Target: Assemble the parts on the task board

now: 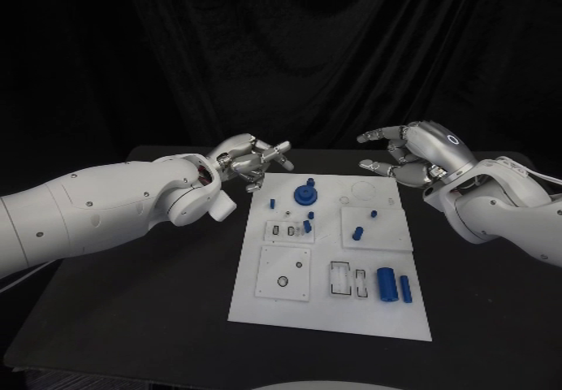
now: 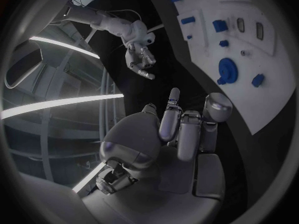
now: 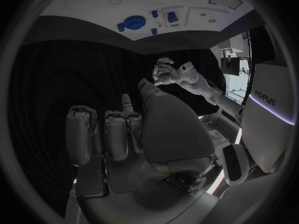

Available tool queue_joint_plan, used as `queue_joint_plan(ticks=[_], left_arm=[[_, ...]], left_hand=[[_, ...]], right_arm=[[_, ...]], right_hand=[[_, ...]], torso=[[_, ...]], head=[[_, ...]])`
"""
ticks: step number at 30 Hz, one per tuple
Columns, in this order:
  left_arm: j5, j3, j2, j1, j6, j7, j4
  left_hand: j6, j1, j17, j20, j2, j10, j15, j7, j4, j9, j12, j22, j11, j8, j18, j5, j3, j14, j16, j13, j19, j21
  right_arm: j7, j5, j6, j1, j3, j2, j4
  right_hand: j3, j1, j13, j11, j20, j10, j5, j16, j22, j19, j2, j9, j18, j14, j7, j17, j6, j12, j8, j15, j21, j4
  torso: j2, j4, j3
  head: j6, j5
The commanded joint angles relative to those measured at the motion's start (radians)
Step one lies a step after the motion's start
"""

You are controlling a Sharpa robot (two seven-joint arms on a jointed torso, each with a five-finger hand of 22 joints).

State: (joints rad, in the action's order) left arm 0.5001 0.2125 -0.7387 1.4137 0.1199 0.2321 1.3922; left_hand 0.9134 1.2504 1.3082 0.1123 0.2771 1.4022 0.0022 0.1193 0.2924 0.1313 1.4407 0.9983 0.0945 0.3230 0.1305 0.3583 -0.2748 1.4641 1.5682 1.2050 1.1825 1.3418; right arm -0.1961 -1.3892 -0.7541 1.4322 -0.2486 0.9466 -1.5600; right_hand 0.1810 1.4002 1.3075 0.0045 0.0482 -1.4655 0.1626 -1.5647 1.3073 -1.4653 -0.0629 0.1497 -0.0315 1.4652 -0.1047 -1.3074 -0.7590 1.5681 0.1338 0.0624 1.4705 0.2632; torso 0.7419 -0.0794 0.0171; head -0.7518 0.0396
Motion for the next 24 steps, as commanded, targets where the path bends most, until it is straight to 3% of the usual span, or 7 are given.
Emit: queue_joint_plan(ticks=[1, 6, 8, 9, 12, 18, 24], left_arm=[[0.216, -0.001, 0.009, 0.003, -0.063, -0.275, 0.026], [0.323, -0.001, 0.032, 0.007, -0.111, -0.431, 0.042], [0.345, -0.001, 0.045, 0.011, -0.138, -0.485, 0.043], [0.357, -0.001, 0.056, 0.016, -0.159, -0.522, 0.045], [0.387, -0.001, 0.076, 0.024, -0.203, -0.587, 0.047], [0.434, -0.001, 0.106, 0.036, -0.266, -0.7, 0.06], [0.478, -0.001, 0.12, 0.039, -0.274, -0.773, 0.073]], left_hand=[[0.019, 0.006, 0.263, -0.009, -0.006, 0.169, -0.013, -0.014, -0.002, 0.027, 0.13, 0.077, -0.058, 0.038, -0.025, -0.058, -0.013, 0.107, 0.003, 0.366, 0.054, 0.044], [-0.01, 0.018, 0.263, -0.036, 0.0, 0.169, -0.038, -0.039, 0.003, 0.158, 0.13, 0.174, -0.084, 0.167, -0.042, -0.062, -0.014, 0.107, 0.003, 0.366, 0.125, 0.089], [-0.021, 0.013, 0.263, -0.042, -0.013, 0.169, -0.046, -0.048, -0.003, 0.232, 0.13, 0.191, -0.091, 0.237, -0.046, -0.09, -0.026, 0.107, 0.003, 0.366, 0.138, 0.094], [-0.037, 0.011, 0.263, -0.049, -0.023, 0.169, -0.053, -0.056, -0.004, 0.294, 0.13, 0.199, -0.098, 0.291, -0.047, -0.131, -0.033, 0.107, 0.003, 0.366, 0.145, 0.095], [-0.052, 0.009, 0.263, -0.06, -0.032, 0.169, -0.065, -0.068, -0.005, 0.381, 0.13, 0.212, -0.112, 0.356, -0.05, -0.14, -0.038, 0.107, 0.003, 0.366, 0.158, 0.096], [-0.053, -0.021, 0.263, -0.076, -0.043, 0.169, -0.081, -0.086, -0.005, 0.485, 0.13, 0.236, -0.128, 0.413, -0.054, -0.14, -0.055, 0.107, 0.003, 0.366, 0.18, 0.1], [-0.074, -0.048, 0.263, -0.083, -0.053, 0.169, -0.086, -0.088, -0.004, 0.547, 0.13, 0.238, -0.131, 0.427, -0.055, -0.136, -0.072, 0.107, 0.003, 0.366, 0.188, 0.096]], right_arm=[[0.021, 0.006, 0.021, -0.003, 0.001, 0.0, 0.005], [0.029, 0.006, 0.028, -0.004, 0.001, -0.005, 0.01], [0.031, 0.006, 0.03, -0.004, 0.001, -0.007, 0.01], [0.032, 0.006, 0.032, -0.004, 0.001, -0.008, 0.011], [0.035, 0.006, 0.037, -0.004, 0.001, -0.012, 0.013], [0.039, 0.006, 0.045, -0.004, 0.001, -0.016, 0.015], [0.046, 0.006, 0.047, -0.003, 0.001, -0.015, 0.014]], right_hand=[[0.001, 0.009, 0.263, 0.005, 0.005, -0.105, 0.004, -0.001, 0.229, -0.057, 0.003, -0.001, 0.005, 0.104, -0.002, -0.257, -0.007, 0.003, 0.003, -0.007, -0.001, -0.007], [0.001, 0.01, 0.263, 0.005, 0.005, -0.105, 0.005, 0.0, 0.229, -0.057, 0.003, -0.002, 0.005, 0.104, -0.003, -0.256, -0.007, 0.003, 0.002, -0.007, -0.001, -0.008], [0.001, 0.01, 0.263, 0.006, 0.006, -0.105, 0.006, 0.0, 0.229, -0.056, 0.004, -0.002, 0.005, 0.104, -0.004, -0.256, -0.007, 0.003, 0.002, -0.007, -0.001, -0.008], [0.001, 0.011, 0.263, 0.006, 0.006, -0.105, 0.008, 0.001, 0.229, -0.057, 0.004, -0.003, 0.005, 0.103, -0.004, -0.255, -0.007, 0.003, 0.002, -0.008, -0.001, -0.009], [0.001, 0.013, 0.263, 0.008, 0.007, -0.105, 0.018, 0.001, 0.229, -0.057, 0.006, -0.005, 0.005, 0.103, -0.006, -0.254, -0.008, 0.003, 0.001, -0.009, -0.002, -0.011], [0.001, 0.013, 0.263, 0.009, 0.008, -0.105, 0.029, 0.002, 0.228, -0.056, 0.008, -0.006, 0.005, 0.103, -0.007, -0.253, -0.009, 0.003, 0.0, -0.01, -0.003, -0.011], [0.0, 0.012, 0.263, 0.01, 0.009, -0.105, 0.034, 0.003, 0.228, -0.056, 0.009, -0.007, 0.005, 0.103, -0.008, -0.252, -0.009, 0.003, -0.001, -0.011, -0.004, -0.012]], torso=[[-0.011, 0.0022, 0.0125], [-0.011, 0.01, 0.023], [-0.011, 0.0113, 0.025], [-0.011, 0.0117, 0.026], [-0.009, 0.0168, 0.0303], [-0.008, 0.0185, 0.0289], [-0.012, 0.0237, 0.0296]], head=[[-0.011, -0.003], [-0.018, 0.004], [-0.02, 0.005], [-0.023, 0.001], [-0.028, 0.0], [-0.032, -0.002], [-0.049, -0.007]])
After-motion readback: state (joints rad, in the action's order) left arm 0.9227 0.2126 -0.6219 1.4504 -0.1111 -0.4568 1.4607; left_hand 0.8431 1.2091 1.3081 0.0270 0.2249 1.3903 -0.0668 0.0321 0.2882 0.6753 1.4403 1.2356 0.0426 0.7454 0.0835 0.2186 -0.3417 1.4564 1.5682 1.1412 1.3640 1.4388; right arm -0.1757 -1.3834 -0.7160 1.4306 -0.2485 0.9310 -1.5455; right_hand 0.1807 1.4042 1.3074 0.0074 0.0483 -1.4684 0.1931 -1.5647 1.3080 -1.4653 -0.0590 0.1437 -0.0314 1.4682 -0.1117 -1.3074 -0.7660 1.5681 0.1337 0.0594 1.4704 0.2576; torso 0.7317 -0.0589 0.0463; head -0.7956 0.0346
